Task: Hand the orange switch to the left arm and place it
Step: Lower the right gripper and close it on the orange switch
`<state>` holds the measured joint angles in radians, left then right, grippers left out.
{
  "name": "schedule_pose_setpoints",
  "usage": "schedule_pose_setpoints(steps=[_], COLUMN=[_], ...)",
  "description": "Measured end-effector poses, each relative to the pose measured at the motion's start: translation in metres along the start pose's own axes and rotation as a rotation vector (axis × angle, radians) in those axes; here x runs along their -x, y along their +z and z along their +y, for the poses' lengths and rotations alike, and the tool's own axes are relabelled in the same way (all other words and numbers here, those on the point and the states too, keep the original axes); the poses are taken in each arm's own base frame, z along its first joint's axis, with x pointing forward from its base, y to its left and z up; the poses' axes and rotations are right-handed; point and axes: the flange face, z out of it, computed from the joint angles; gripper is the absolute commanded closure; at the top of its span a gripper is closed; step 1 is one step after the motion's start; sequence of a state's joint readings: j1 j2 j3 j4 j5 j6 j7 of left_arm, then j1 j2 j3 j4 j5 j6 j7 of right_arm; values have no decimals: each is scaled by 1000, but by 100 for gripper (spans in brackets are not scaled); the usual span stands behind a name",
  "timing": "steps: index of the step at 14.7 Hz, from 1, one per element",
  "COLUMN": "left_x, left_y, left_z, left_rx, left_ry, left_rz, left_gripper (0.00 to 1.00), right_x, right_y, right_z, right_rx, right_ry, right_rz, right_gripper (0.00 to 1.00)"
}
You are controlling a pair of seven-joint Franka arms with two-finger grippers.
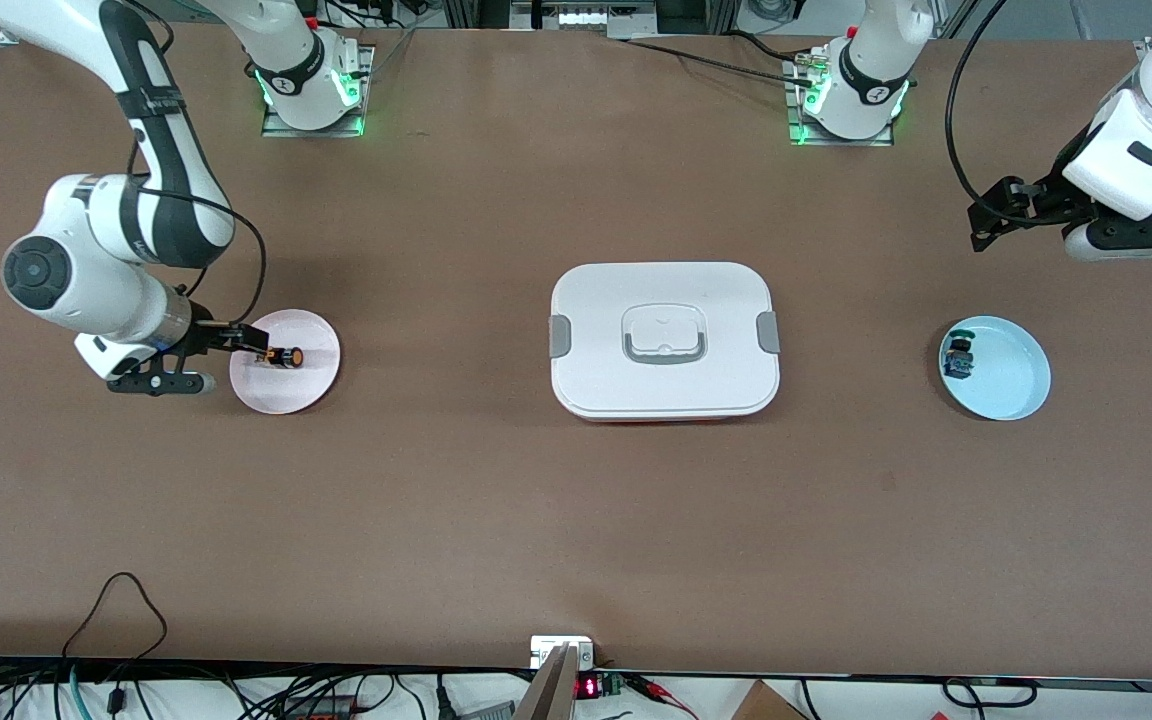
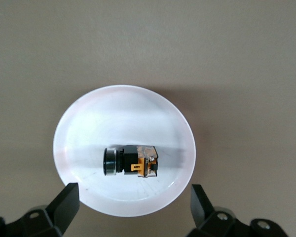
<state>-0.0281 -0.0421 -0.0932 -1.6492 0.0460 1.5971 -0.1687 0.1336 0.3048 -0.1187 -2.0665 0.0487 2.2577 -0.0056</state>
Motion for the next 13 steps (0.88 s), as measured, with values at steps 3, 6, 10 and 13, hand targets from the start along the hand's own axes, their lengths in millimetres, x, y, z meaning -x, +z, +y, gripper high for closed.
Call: schedule_pose_setpoints(steps=[3,6,10,13], left_x=[0,0,0,0], left_y=[0,0,0,0], left_z=[0,0,0,0], left_rx=[0,0,0,0], left_ry=[0,0,0,0], left_rz=[-1,-1,-1,-2], left_gripper=[0,0,0,0], right_x=[1,2,2,2], right_y=[24,37,48,56], right_z=[-4,-6,-6,-8], right_rx=[4,6,8,-8], right_ry=[-6,-10,-9,4], right_rz=[-31,-51,-64,-71], right_gripper=[0,0,0,0])
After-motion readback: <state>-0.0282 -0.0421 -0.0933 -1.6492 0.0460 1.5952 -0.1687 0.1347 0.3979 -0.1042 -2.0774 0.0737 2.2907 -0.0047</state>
